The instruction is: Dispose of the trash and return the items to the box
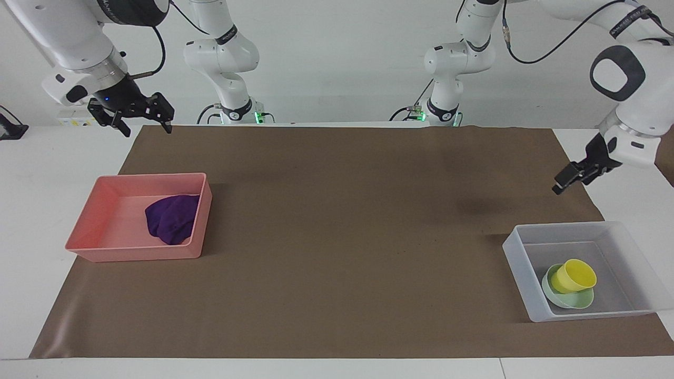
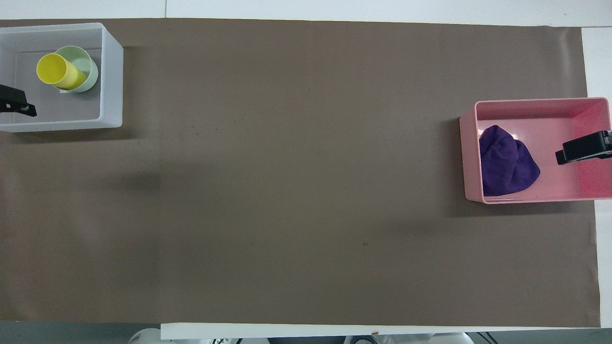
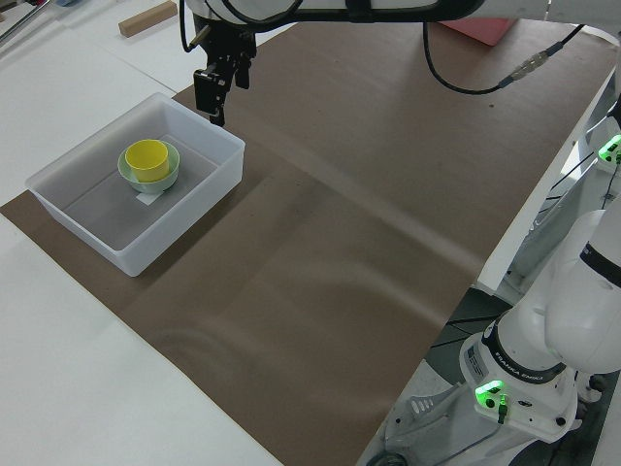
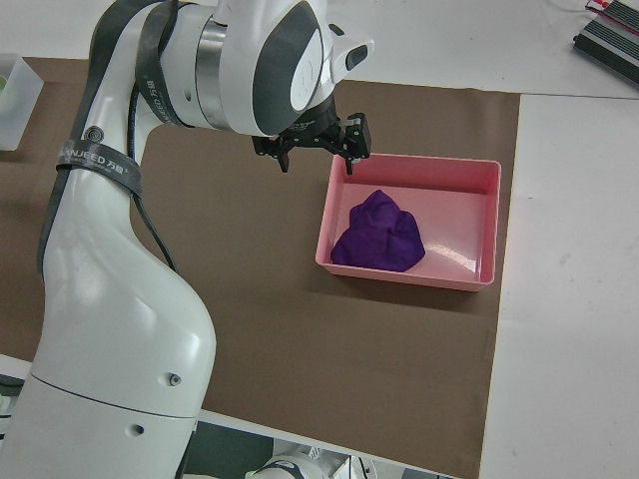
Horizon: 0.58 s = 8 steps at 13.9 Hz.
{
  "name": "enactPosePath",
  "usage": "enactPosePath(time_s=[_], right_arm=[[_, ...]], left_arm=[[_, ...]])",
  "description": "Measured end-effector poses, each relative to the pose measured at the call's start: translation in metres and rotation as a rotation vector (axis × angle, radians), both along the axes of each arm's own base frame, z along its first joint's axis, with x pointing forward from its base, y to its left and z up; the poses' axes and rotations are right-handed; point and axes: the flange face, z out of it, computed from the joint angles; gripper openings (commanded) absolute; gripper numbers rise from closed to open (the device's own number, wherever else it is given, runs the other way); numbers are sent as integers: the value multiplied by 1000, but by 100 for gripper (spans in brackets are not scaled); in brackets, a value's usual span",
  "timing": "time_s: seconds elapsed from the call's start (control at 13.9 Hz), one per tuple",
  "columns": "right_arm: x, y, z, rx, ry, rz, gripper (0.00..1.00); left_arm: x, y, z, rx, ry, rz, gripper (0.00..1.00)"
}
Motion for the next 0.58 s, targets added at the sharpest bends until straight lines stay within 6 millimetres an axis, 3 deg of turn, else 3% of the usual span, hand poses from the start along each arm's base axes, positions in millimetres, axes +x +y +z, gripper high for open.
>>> enactPosePath(time_s=[0.22,0.43,0.58], right_arm=[[0,0,0,0,0,0,100],[0,0,0,0,0,0,100],[0,-1,0,0,0,-2,100]], left_arm=[[-48,-40,33,1,31,-90,100],[-56,-81,40,63,22,-201,100],[-50,-82,49,66,2,-242,100]])
